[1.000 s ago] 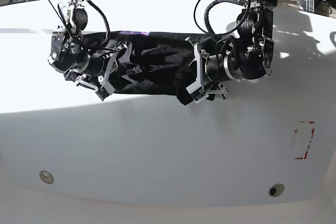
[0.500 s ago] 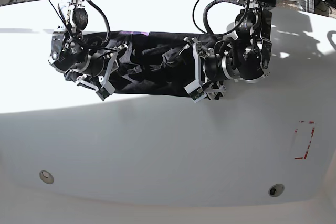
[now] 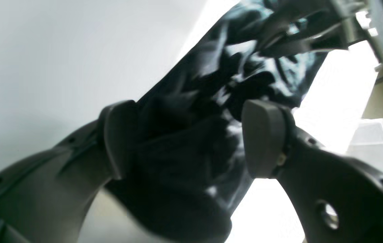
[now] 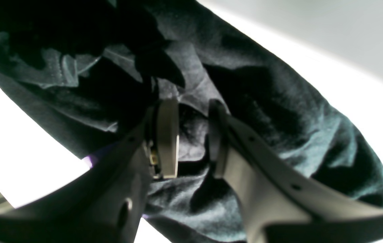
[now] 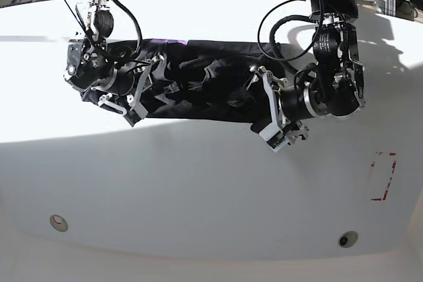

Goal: Layout the t-shirt on the table in an organized manner, then fold the t-shirt properly
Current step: 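Move the left gripper inward along the strip and regrasp it mid-length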

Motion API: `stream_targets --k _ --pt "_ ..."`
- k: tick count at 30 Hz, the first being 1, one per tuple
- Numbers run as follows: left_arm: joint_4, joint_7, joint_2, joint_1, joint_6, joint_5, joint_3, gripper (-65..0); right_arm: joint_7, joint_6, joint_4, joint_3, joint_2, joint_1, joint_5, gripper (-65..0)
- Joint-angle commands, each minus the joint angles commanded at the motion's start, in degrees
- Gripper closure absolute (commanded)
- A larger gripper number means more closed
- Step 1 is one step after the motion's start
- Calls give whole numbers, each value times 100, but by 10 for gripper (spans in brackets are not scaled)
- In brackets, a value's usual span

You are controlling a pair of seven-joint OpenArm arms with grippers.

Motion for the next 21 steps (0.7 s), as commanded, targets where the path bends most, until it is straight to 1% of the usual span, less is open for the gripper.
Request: stream_targets --k 2,3,4,6,7,8,9,11,12,13,15,17,18,21 --pt "-18 -211 -220 18 0 70 -97 -378 0 0 0 0 0 0 9 -152" --pt "-18 -237 -264 18 0 105 -97 -367 0 0 0 0 -9 0 9 -152" --pt "-18 -308 -343 18 0 290 -79 -321 0 0 0 0 -9 0 9 -152" --pt "-18 -316 -369 18 0 563 -79 -278 0 0 0 0 -9 0 9 -152" --pt "-26 -316 -360 18 0 782 -79 -262 0 0 0 0 -9 0 9 -152" --pt "-26 -316 -360 26 0 1029 -79 -261 0 0 0 0 -9 0 9 -152" --pt "-26 -316 -352 62 0 1152 -79 -261 0 0 0 0 -9 0 9 -152" --pt "-26 -316 -343 167 0 1284 -70 -269 0 0 0 0 -9 0 9 -152" --pt "-26 -316 -308 193 0 1275 -62 -281 0 0 0 0 -9 0 9 -152" --pt "-26 -316 -281 220 0 1266 -62 -299 0 0 0 0 -9 0 9 -152" --pt "-97 -316 -193 299 0 1301 -18 -383 0 0 0 0 -9 0 9 -152" --pt "-176 -325 -193 334 0 1310 -18 -418 0 0 0 0 -9 0 9 -152" --pt "-220 -325 -193 334 0 1363 9 -421 0 0 0 0 -9 0 9 -152" --pt "-316 -334 -193 334 0 1565 97 -381 0 0 0 0 -9 0 9 -152"
